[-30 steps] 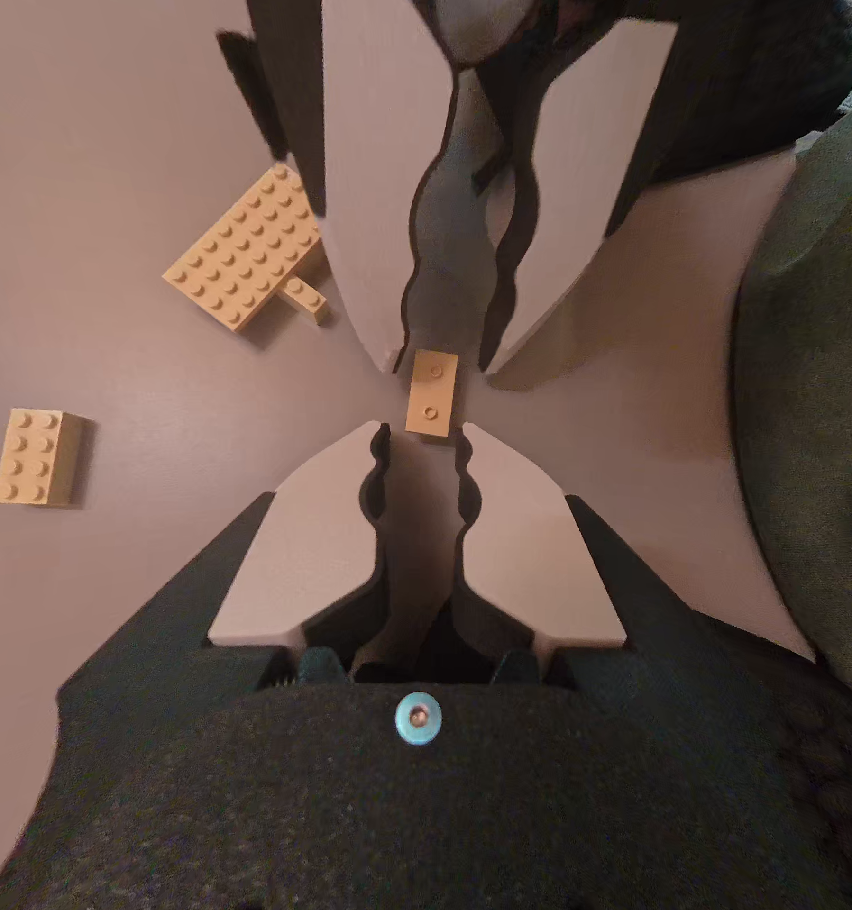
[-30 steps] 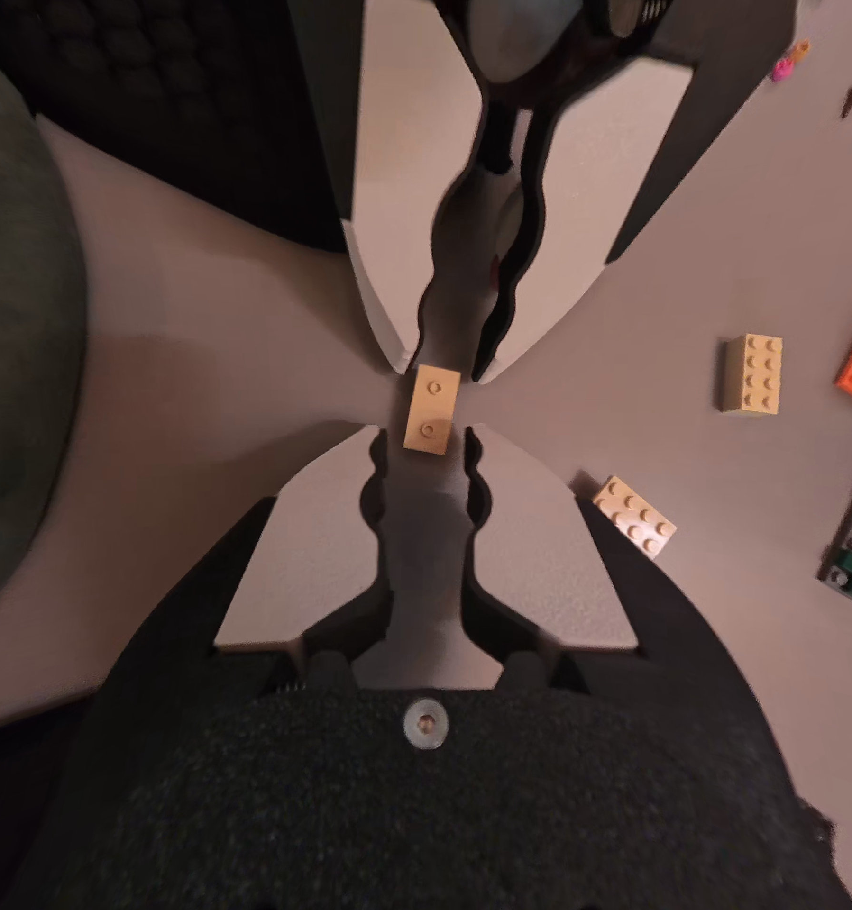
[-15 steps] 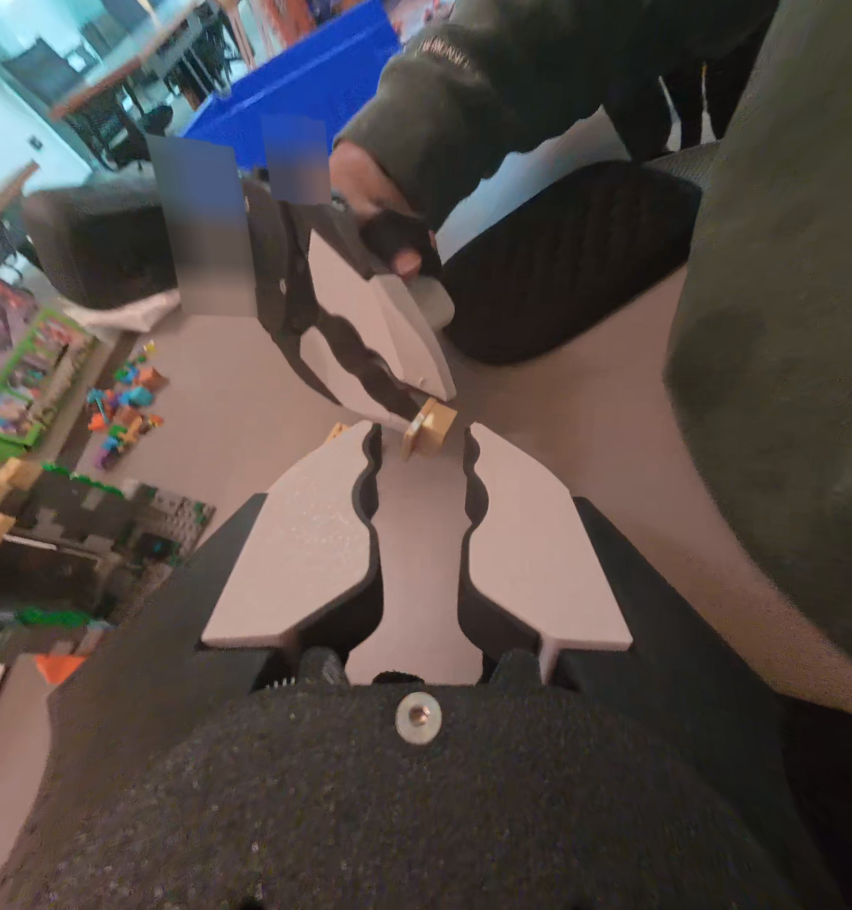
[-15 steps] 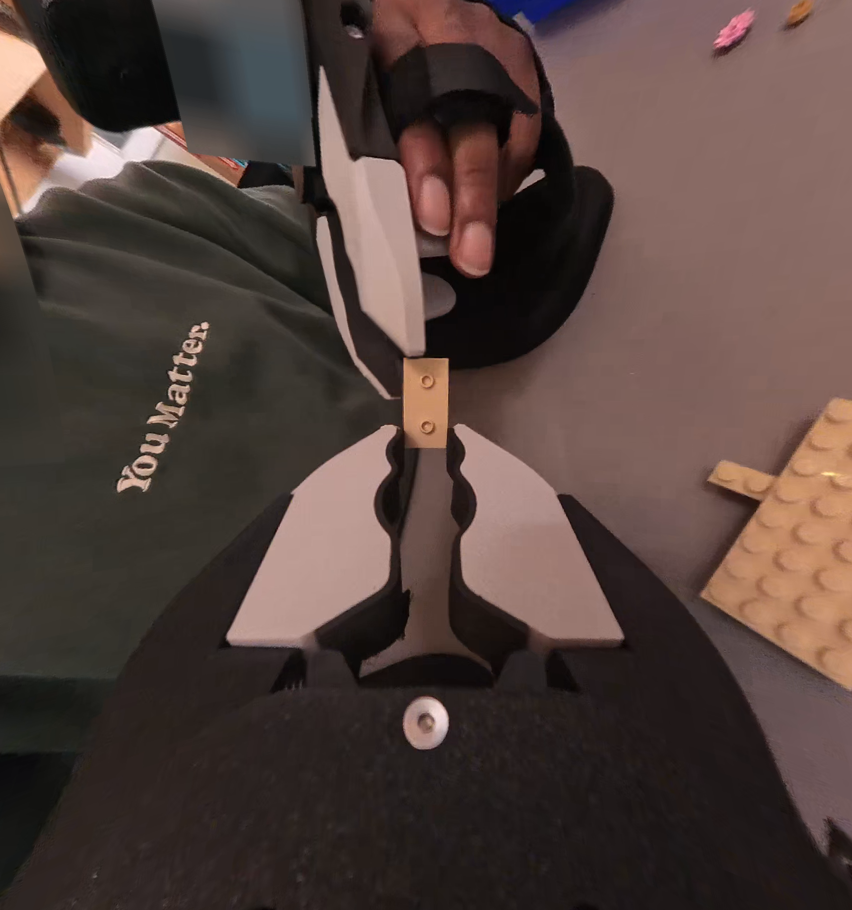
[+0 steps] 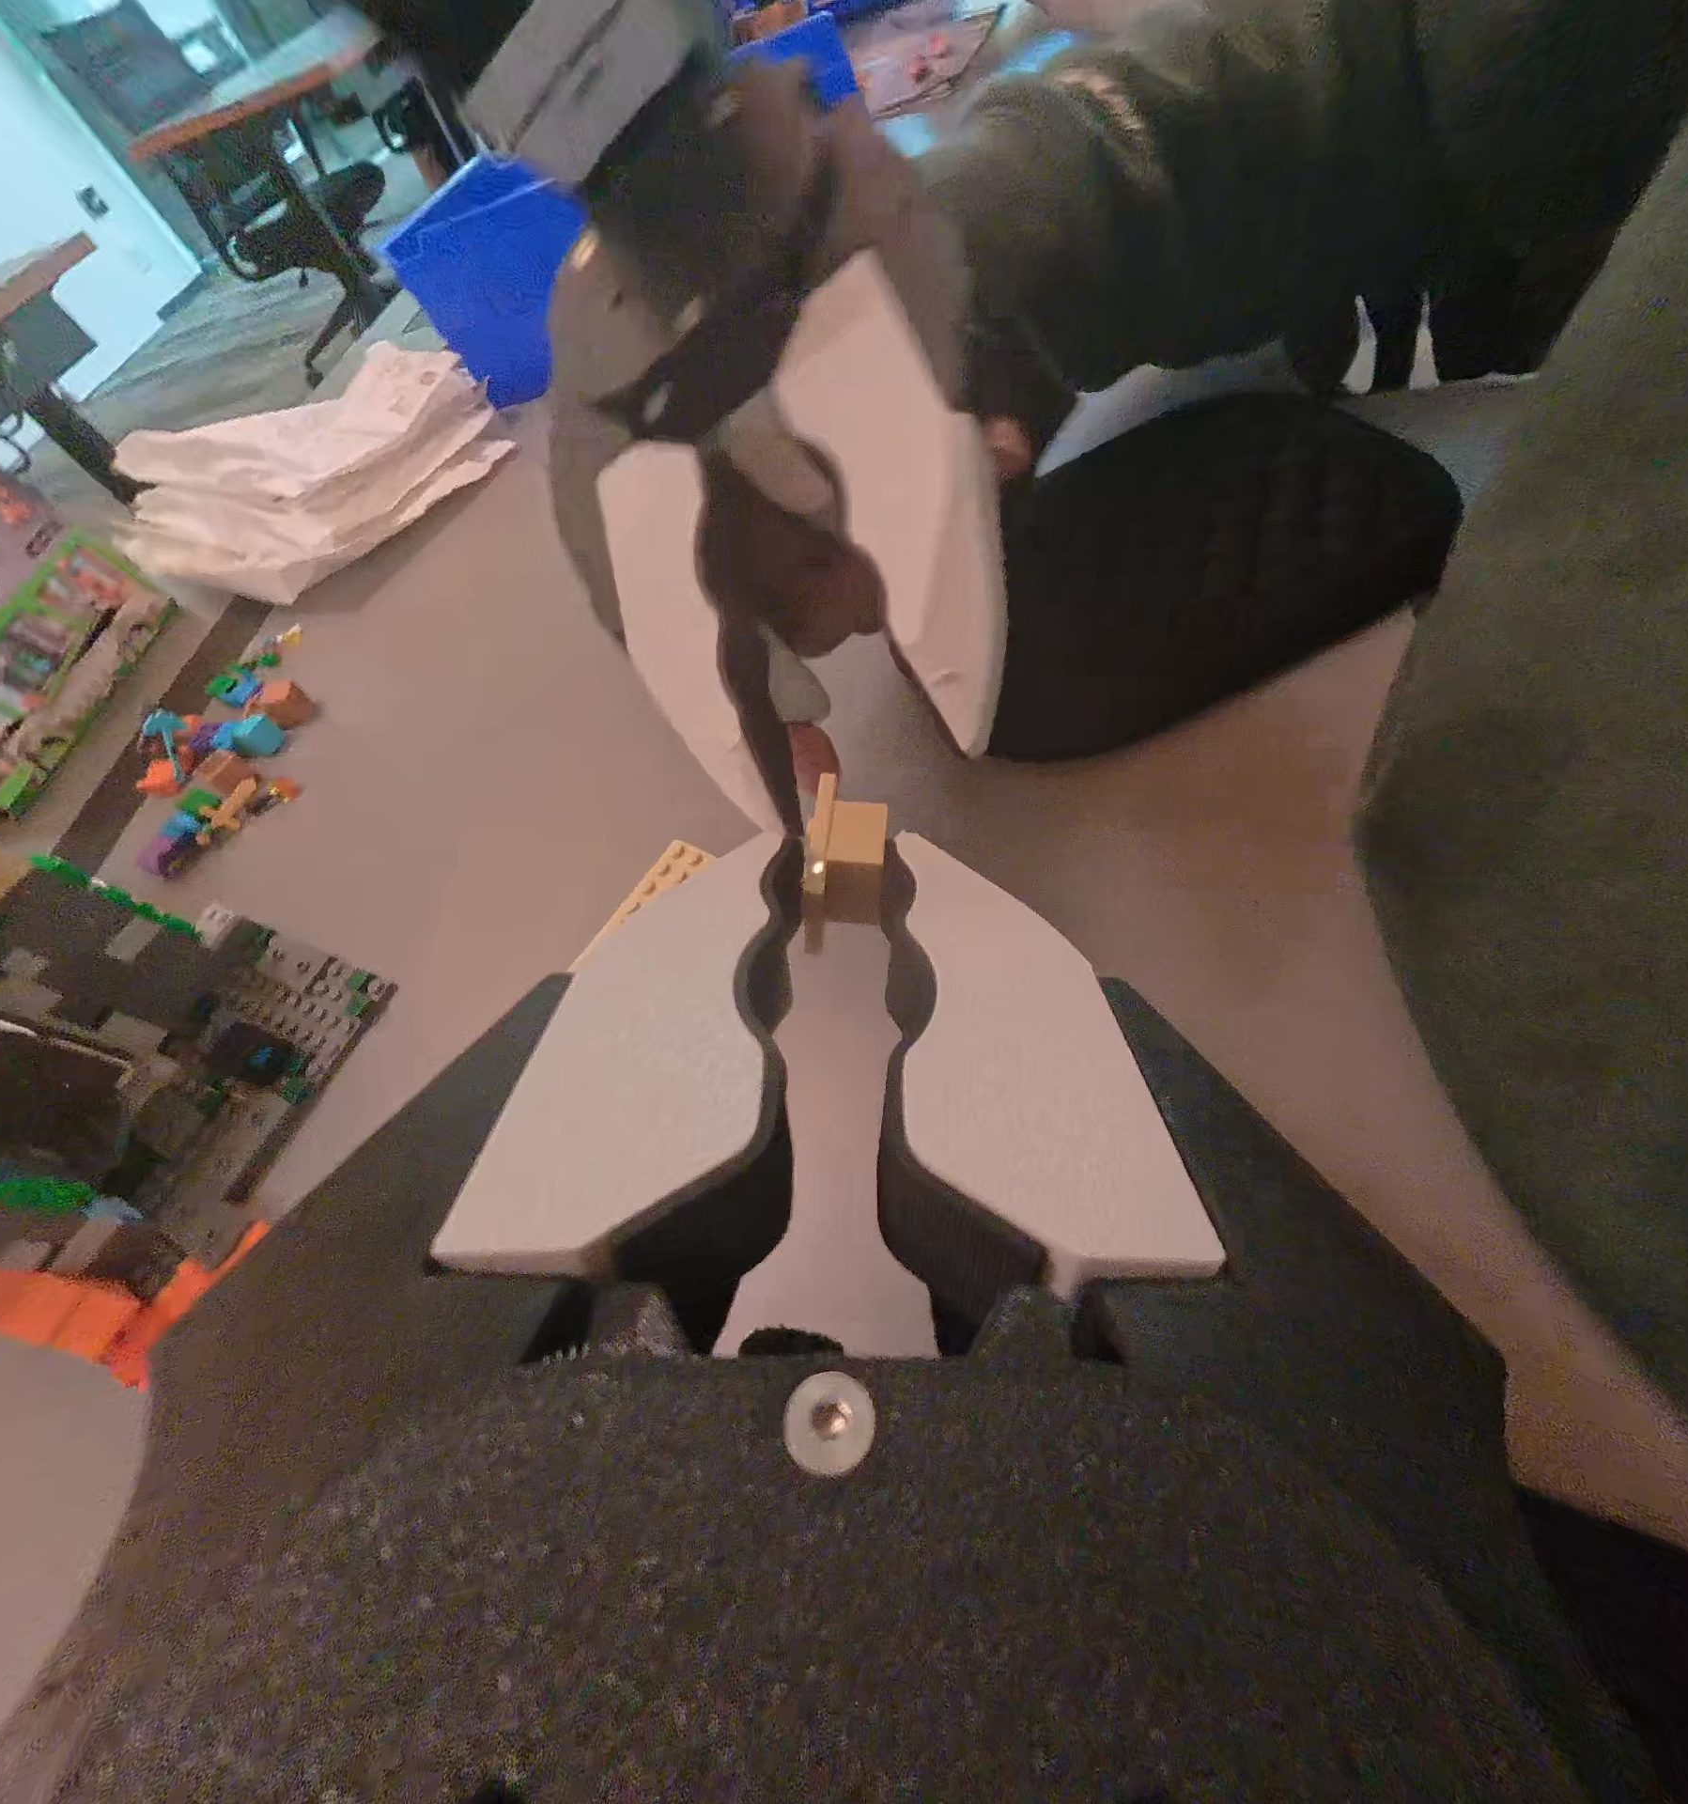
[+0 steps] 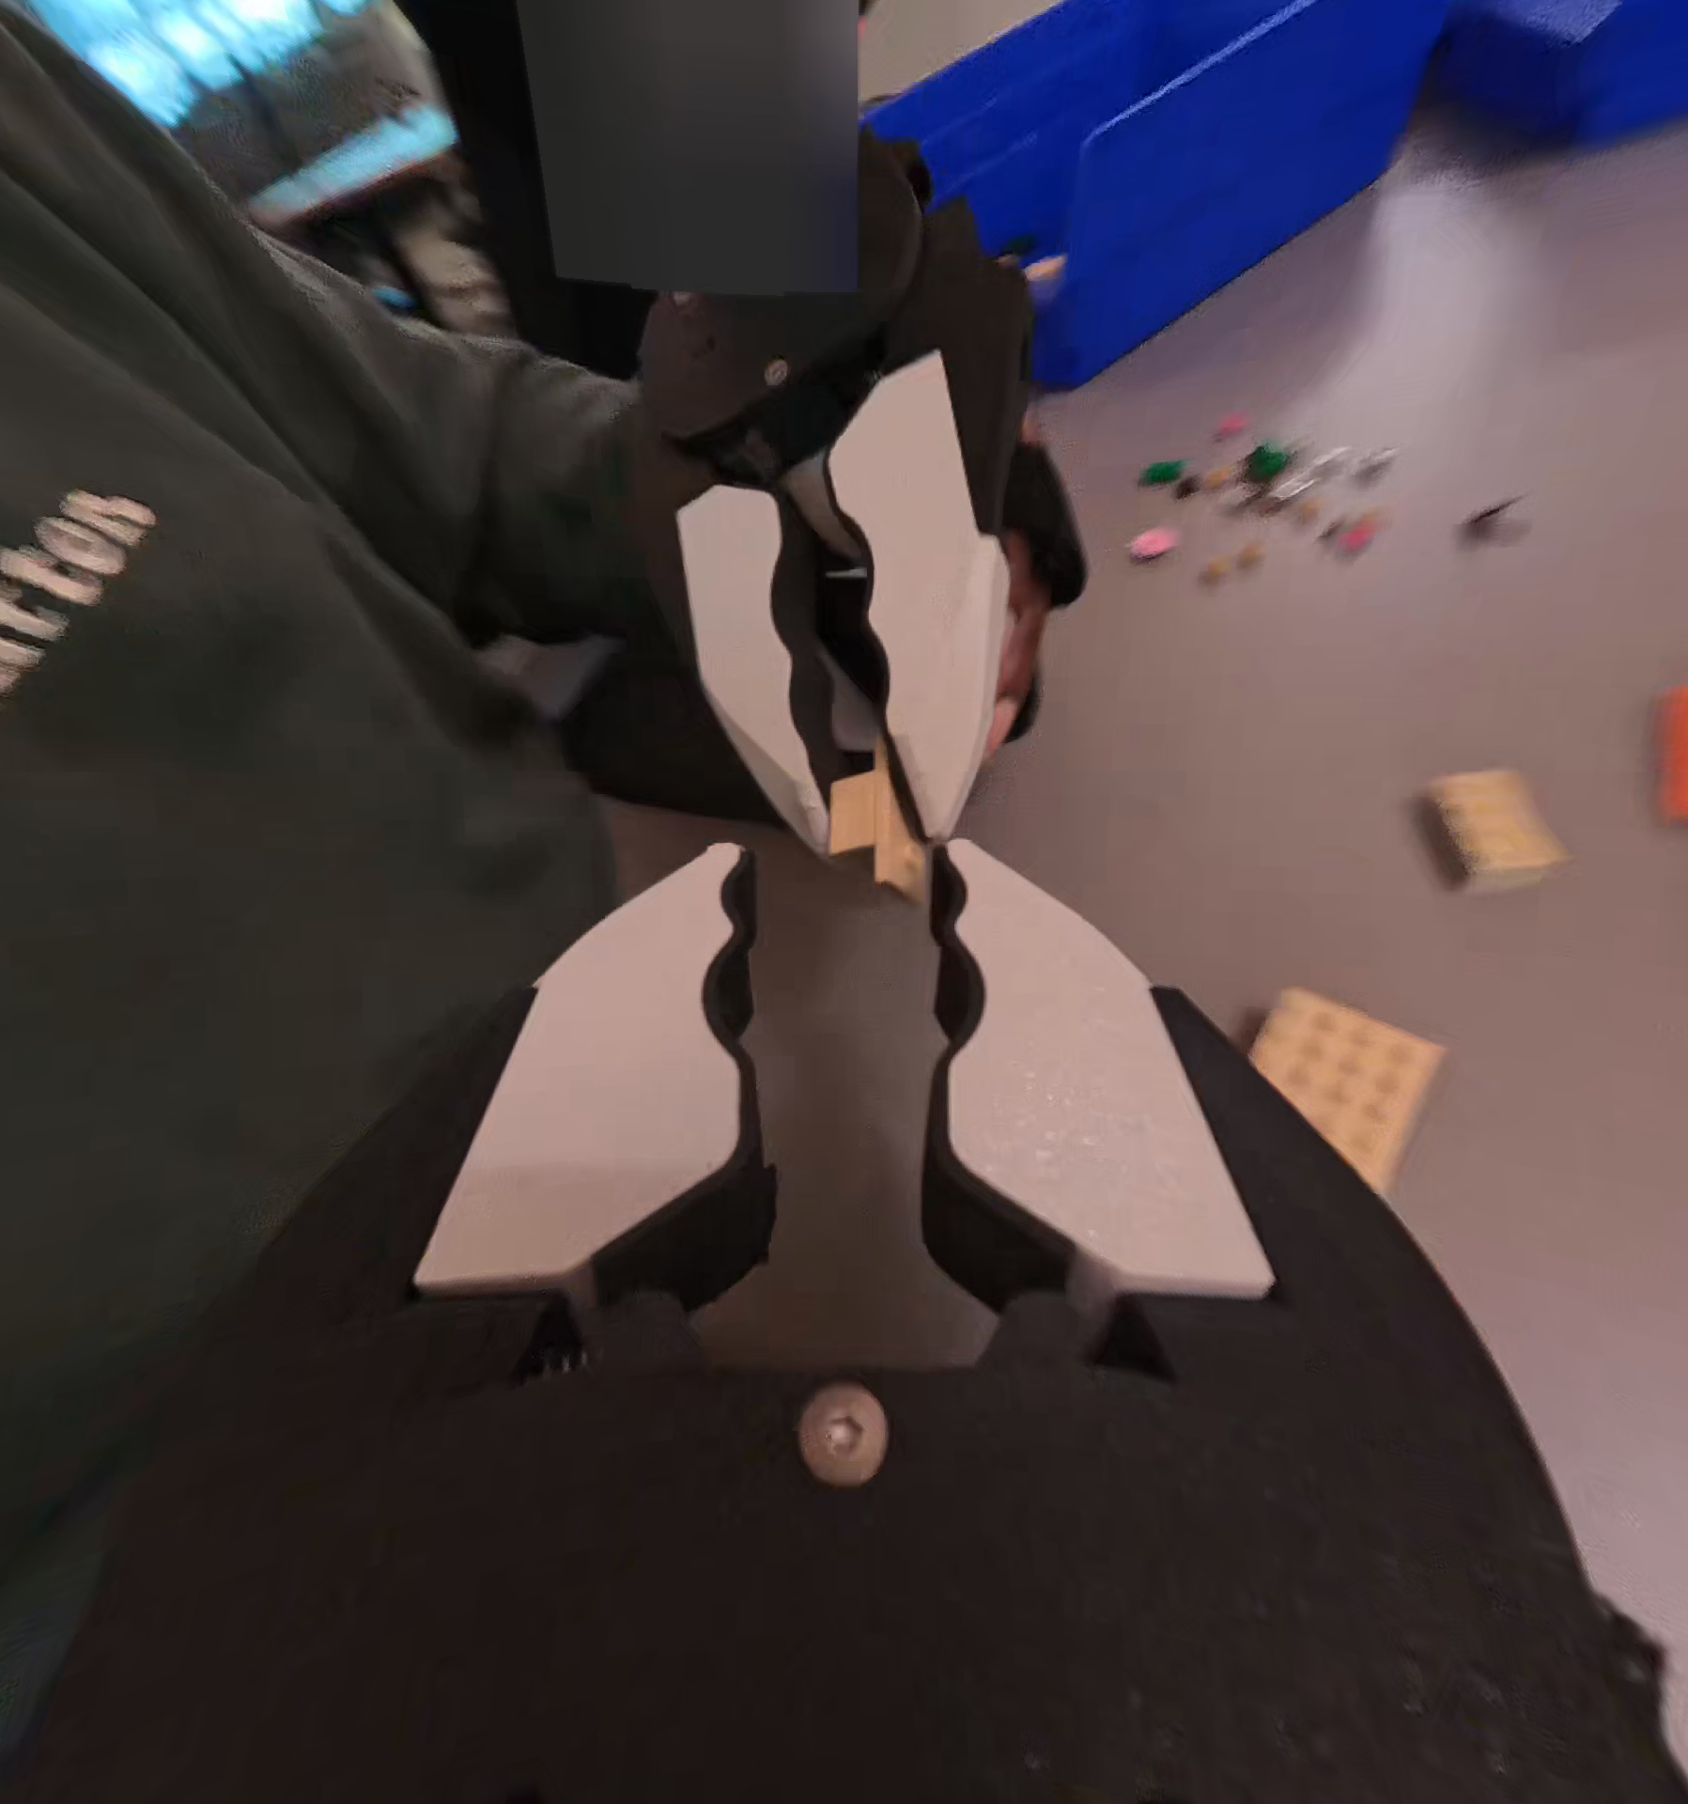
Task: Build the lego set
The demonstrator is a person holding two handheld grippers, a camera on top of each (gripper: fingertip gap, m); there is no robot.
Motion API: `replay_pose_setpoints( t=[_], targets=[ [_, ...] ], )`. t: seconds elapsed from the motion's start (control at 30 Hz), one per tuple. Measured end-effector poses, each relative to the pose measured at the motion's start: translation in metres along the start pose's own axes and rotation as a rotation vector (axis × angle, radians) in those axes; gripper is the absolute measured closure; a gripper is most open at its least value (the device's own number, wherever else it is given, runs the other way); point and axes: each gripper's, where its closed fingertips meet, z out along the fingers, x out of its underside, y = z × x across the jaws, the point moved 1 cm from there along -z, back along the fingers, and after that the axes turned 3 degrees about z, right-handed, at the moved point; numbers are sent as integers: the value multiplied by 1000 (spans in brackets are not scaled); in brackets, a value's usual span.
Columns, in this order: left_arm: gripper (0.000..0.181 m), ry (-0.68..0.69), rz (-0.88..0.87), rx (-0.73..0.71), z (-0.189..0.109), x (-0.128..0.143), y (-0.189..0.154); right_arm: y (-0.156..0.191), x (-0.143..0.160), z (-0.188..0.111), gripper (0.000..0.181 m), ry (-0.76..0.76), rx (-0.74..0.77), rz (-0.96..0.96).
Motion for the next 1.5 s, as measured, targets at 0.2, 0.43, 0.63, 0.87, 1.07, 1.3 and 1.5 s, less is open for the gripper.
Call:
replay_pose_setpoints(
  t=[0.2,0.43,0.63,0.87,1.07,1.3,1.5],
  targets=[
    [166,9,-73,21,6,3,5,-8,0,4,161,31,324,-333],
    [166,-10,-94,63,5,3,0,-3,3,5,165,0,256,-295],
    [166,-21,-106,95,7,5,-3,-4,6,5,168,-18,215,-294],
    [166,-32,-119,101,8,9,-3,-7,8,7,169,-21,214,-286],
    [166,-51,-137,98,9,12,0,-12,11,7,169,-11,233,-295],
    [166,-44,-121,74,8,17,3,-16,13,7,169,-4,250,-295],
    [166,-33,-78,75,8,19,-1,-14,15,10,169,-3,224,-262]
  ],
)
